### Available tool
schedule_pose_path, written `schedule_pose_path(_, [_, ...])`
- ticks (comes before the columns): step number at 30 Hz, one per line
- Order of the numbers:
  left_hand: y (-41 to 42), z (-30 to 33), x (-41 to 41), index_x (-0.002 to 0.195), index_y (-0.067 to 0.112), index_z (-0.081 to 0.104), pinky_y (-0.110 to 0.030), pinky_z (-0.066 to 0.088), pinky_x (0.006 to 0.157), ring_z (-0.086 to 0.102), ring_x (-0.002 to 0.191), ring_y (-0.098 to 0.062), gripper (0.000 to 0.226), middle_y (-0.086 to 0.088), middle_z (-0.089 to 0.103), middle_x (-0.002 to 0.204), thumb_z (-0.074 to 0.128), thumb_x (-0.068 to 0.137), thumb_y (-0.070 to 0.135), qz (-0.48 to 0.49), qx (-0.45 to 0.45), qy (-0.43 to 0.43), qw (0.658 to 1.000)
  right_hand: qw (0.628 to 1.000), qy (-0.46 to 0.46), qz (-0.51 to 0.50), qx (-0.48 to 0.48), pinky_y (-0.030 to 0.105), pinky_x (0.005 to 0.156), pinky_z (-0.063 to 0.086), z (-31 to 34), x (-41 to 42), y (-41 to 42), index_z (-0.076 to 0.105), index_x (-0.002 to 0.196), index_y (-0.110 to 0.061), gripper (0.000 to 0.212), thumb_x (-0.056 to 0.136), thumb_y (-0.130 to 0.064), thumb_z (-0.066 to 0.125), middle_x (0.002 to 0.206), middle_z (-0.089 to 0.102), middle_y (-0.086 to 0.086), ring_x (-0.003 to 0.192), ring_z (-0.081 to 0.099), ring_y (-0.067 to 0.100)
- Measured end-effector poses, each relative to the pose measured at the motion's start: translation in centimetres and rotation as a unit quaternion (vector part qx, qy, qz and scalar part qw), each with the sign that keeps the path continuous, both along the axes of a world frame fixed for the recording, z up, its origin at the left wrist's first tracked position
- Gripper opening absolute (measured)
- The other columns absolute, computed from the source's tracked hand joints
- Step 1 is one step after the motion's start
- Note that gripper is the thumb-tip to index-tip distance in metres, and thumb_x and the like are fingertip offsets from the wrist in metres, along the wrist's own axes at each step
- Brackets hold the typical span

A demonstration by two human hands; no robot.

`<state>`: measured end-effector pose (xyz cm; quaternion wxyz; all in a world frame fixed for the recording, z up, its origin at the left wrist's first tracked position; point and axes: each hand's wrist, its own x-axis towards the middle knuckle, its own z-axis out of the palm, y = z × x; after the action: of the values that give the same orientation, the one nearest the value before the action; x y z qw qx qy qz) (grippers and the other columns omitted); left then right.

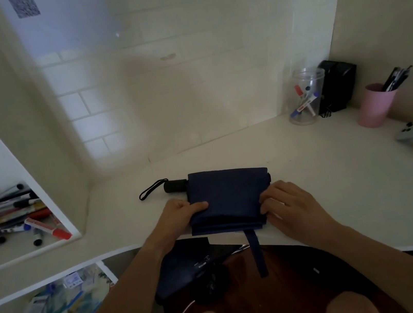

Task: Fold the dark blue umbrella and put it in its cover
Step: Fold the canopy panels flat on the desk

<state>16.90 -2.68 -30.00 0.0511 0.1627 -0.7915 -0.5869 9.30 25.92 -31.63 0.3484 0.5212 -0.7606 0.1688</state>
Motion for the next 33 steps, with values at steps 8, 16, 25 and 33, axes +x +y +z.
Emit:
schedule_pose_path(8, [-1.1,-1.4,0.9,0.040,0.012,0.052,-0.037,0.052,0.079,0.069,0.087,-0.019,0.052,-0.013,0.070,0.087,0.082,0.079,0.028,-0.055,-0.189,0.054,0.979,0.993,-0.067,0.034,0.086,0.032,0.070,0.054,-0.2,-0.6,0.3,0.065,0.076,-0.017,0.018,0.081,-0.002,0.074,0.092,0.070,-0.003,0.085,0.064,0.017])
schedule_pose_path(16, [0.0,1.7,1.0,0.145,0.026,0.040,-0.037,0.039,0.114,0.028,0.144,-0.025,0.081,-0.004,0.027,0.156,0.074,0.072,0.034,-0.146,-0.520,0.183,0.822,0.987,-0.031,0.051,0.151,0.030,0.078,0.054,0.7,0.0,0.0,0.066,0.078,-0.017,0.024,0.093,-0.011,0.049,0.093,0.068,-0.001,0.091,0.065,0.018])
schedule_pose_path(25, [0.5,1.5,0.1,0.159,0.037,0.014,-0.040,0.017,0.126,-0.014,0.153,-0.007,0.074,0.011,-0.011,0.168,0.040,0.095,0.010,-0.358,-0.574,0.034,0.735,0.958,-0.280,-0.005,0.062,0.027,0.081,0.053,4.3,0.5,-1.8,0.072,0.093,-0.027,0.025,0.082,-0.012,0.054,0.096,0.070,-0.014,0.088,0.059,0.002])
schedule_pose_path(33, [-0.8,1.5,1.2,0.158,0.042,0.012,-0.022,-0.003,0.123,-0.011,0.150,0.001,0.073,0.017,-0.007,0.166,0.039,0.098,0.010,-0.381,-0.530,0.009,0.758,0.894,-0.285,-0.059,0.341,0.030,0.124,-0.010,-0.2,1.9,-3.0,-0.013,0.157,-0.030,0.073,0.092,-0.063,-0.001,0.163,-0.023,-0.011,0.149,-0.024,0.004])
